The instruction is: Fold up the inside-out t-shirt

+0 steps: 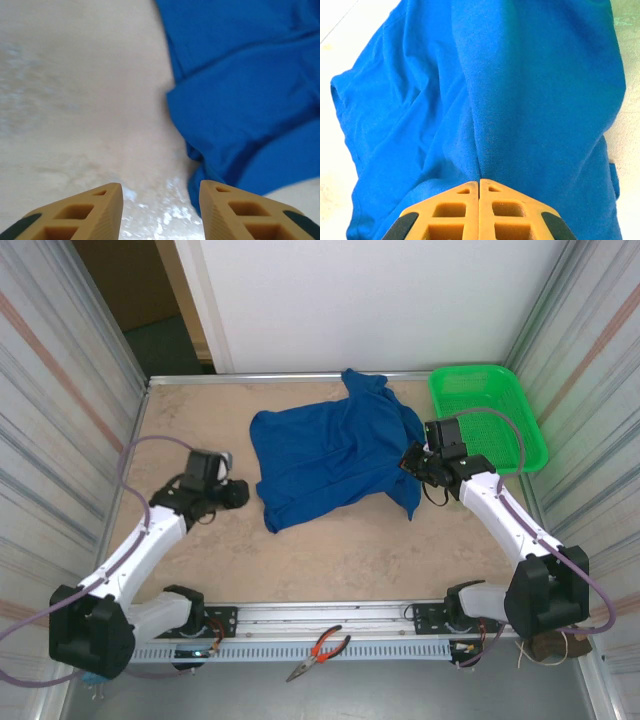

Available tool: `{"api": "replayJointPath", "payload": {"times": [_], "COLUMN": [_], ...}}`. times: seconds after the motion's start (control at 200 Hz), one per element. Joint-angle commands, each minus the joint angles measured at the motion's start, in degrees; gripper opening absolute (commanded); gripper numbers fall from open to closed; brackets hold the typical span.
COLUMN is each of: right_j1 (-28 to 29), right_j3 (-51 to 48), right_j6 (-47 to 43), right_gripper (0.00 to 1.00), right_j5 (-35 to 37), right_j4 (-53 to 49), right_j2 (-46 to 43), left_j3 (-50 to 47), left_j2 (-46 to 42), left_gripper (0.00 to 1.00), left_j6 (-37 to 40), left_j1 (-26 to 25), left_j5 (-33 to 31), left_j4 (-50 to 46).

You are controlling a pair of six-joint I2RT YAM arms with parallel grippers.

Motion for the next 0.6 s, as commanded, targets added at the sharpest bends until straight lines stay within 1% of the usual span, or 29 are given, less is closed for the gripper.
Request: {"api": "replayJointPath", "payload": {"times": [0.0, 0.145, 0.25, 0.306, 0.341, 0.451, 0.531, 0.596], "right_j1": [0.57, 0.57, 0.66, 0.75, 0.74, 0.45, -0.62, -2.07], "right_j3": [-0.03, 0.11, 0.36, 0.58, 0.67, 1.68, 3.09, 4.50], "right_j6": [-1.20, -1.22, -1.28, -1.18, -1.12, -1.36, -1.59, -1.77], "right_gripper": [0.00, 0.00, 0.00, 0.00, 0.00, 0.00, 0.00, 0.00], "right_j5": [0.61, 0.50, 0.45, 0.43, 0.42, 0.46, 0.10, -0.37], "right_j4": [-0.31, -0.12, 0.10, 0.15, 0.16, 0.15, 0.24, 0.34], "right_j2": [-1.47, -1.12, -0.68, -0.58, -0.60, -0.79, -0.66, -0.26], "left_j3": [-5.15, -7.90, -5.90, -3.39, -1.67, 3.82, 6.19, 6.72], "left_j2": [-1.28, 2.81, 8.86, 12.50, 14.90, 22.83, 27.09, 28.58], "left_gripper": [0.47, 0.55, 0.58, 0.61, 0.63, 0.64, 0.63, 0.61], "left_j6": [-7.42, -17.17, -21.68, -23.94, -25.65, -32.11, -34.05, -34.50], "left_j1": [-8.16, -19.68, -25.06, -27.30, -28.11, -28.38, -28.38, -27.84], "left_j5": [-9.71, -20.35, -25.46, -28.78, -30.41, -32.78, -33.40, -33.48], "left_j4": [6.18, 11.06, 13.05, 11.37, 9.40, 0.09, -4.56, -7.13]}}
